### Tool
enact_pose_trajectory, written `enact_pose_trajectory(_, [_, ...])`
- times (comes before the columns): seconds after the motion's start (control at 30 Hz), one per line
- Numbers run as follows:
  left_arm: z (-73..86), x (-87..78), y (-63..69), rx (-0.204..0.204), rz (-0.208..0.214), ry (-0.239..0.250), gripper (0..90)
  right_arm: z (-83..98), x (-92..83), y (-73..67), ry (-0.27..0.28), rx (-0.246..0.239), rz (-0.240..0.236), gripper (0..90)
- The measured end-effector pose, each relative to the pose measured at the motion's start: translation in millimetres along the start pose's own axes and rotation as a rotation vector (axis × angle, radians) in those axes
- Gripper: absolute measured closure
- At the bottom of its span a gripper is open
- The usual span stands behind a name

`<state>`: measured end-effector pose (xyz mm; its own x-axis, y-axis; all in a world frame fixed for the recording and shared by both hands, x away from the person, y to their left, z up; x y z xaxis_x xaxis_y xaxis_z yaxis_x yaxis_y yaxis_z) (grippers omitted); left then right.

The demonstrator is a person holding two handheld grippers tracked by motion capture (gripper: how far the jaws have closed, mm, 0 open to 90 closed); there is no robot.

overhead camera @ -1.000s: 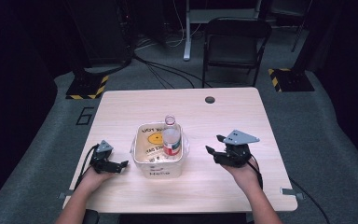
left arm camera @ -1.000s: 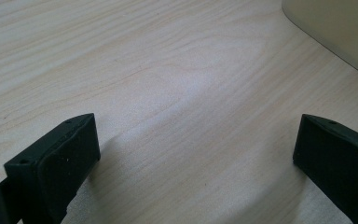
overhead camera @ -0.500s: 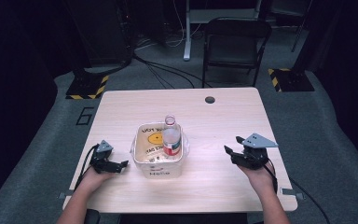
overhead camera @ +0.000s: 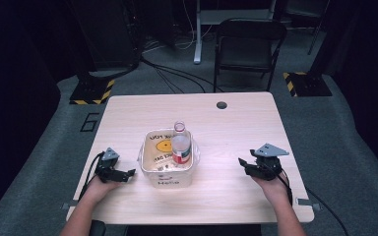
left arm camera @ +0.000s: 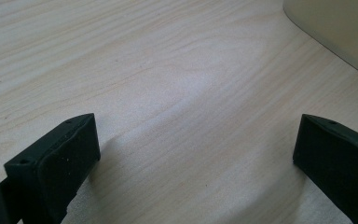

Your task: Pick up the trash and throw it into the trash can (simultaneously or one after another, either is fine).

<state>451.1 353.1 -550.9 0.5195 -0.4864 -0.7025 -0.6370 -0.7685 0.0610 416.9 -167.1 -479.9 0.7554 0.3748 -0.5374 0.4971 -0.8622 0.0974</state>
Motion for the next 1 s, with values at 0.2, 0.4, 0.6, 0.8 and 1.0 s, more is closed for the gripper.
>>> enact_pose_trajectory(0.2, [0.0,0.0,0.0,0.000,0.000,0.000,0.2,8.2,4.8,8.5,-0.024,0.042,0.007,41.1])
enact_pose_trajectory(0.4, [-1.1,2.6,0.7,-0.022,-0.010,0.020,0.1,21.4,10.8,21.8,-0.062,0.101,0.014,41.7])
enact_pose_trajectory(0.6, [-3.8,4.4,0.3,-0.020,-0.011,0.009,0.1,31.6,14.8,28.9,-0.093,0.129,0.027,41.4])
enact_pose_trajectory(0.8, [-4.8,5.5,-0.1,-0.016,-0.010,0.005,0.1,37.8,16.2,29.1,-0.091,0.134,0.022,40.6])
enact_pose_trajectory(1.0, [-7.1,8.1,-0.3,-0.013,-0.010,0.013,0.0,43.2,13.9,32.1,-0.055,0.160,0.029,39.1])
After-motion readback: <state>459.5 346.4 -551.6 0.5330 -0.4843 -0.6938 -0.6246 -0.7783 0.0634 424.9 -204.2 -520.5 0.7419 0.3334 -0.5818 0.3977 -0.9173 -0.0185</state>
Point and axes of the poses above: each handheld gripper's, and its own axes: x roughly forward along the jaws, z roughly out of its underside, y roughly to its right, the point moved 3 cm from there along x, roughly forward along the jaws, and after that the axes turned 5 degrees about z, right-handed, at the moved point
